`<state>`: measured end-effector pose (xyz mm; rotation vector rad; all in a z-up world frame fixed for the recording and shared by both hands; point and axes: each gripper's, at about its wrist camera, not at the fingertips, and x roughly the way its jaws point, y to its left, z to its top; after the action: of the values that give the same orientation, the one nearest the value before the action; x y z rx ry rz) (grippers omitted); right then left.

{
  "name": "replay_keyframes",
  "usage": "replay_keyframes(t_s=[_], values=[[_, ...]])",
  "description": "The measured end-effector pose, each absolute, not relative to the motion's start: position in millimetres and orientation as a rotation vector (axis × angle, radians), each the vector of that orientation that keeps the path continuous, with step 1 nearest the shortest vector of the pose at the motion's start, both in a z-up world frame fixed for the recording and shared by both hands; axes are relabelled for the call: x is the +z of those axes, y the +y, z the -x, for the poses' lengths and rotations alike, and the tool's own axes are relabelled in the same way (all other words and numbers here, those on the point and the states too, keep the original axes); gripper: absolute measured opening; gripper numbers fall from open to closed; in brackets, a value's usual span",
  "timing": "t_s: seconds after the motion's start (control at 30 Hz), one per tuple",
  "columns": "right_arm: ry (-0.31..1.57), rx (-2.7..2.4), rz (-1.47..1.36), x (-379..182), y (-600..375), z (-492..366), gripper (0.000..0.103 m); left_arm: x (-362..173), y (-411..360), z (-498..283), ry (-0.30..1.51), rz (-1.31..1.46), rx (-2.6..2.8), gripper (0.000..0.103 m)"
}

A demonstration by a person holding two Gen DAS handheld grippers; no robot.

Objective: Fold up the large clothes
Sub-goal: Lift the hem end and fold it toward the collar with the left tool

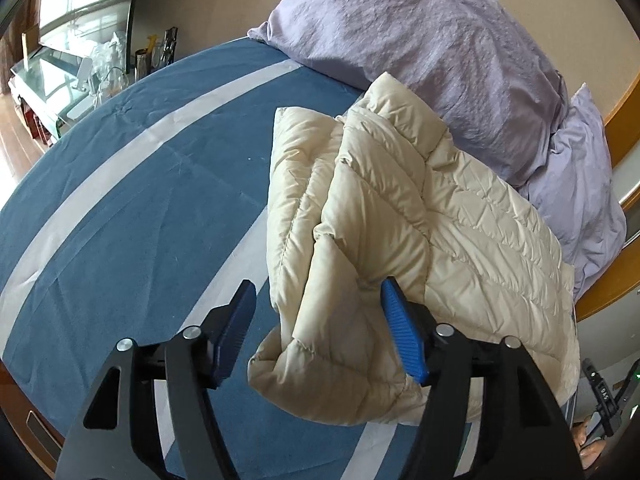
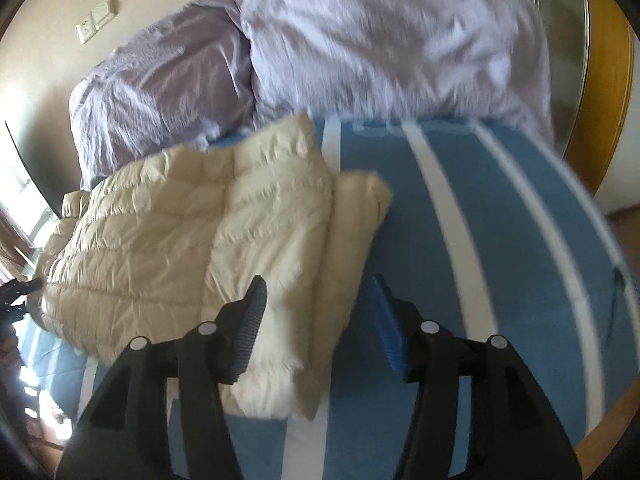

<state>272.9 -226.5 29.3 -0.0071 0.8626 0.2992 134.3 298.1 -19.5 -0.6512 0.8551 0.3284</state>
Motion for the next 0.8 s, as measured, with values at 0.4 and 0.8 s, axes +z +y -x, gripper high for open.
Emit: replay_keyframes(t_s=[0.4,0.8], values=[[0.805,0.354,0.195,11.8,-158.4,-279.9,0.058,-33.1,317.2,-146.2,0.872,0.783,0.350,0.082],[0.936,0.331,0.162,-38.0,-154.9,-297.4,0.060,-37.4,309.6,-157.7,0.841,0.847,0.321,0.065]])
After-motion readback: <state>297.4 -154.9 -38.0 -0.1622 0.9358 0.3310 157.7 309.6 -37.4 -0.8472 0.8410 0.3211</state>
